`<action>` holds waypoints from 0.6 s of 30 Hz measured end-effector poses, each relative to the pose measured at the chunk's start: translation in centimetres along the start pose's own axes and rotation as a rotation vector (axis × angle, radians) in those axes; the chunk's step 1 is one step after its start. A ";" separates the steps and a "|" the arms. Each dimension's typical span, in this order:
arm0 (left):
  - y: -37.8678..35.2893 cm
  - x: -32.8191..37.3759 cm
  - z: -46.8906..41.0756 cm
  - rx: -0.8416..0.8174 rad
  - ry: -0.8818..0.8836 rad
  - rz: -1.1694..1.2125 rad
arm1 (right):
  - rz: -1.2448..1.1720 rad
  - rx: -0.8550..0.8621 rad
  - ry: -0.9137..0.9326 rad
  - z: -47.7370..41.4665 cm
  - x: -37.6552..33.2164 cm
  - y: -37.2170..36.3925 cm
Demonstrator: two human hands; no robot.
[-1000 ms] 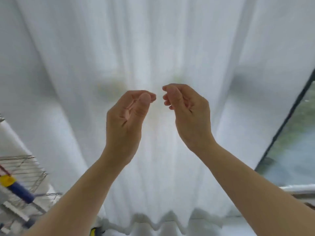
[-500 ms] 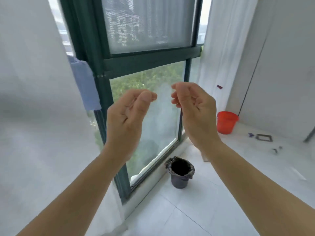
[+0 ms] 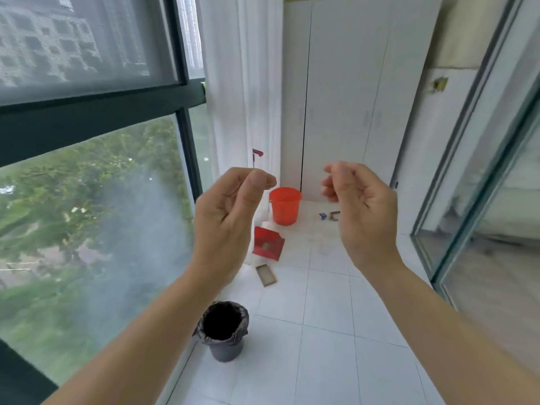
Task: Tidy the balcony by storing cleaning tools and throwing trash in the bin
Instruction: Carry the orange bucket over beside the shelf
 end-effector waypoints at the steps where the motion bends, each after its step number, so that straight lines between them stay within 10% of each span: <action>1: -0.2 -1.3 -1.3 -0.022 -0.006 0.013 | 0.024 0.014 0.008 -1.1 0.9 0.3; 18: -4.0 -22.9 -22.8 -0.111 0.042 0.119 | 0.161 0.152 -0.060 -20.2 19.5 5.0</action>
Point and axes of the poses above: each hand's wrist, its own z-axis away from the middle knuckle, its own y-axis out of the back of the hand, x = y × z, the point moved 5 cm from there along -z, towards the middle knuckle, and after that the axes turned 15 degrees about -x, right-handed, at the moved point
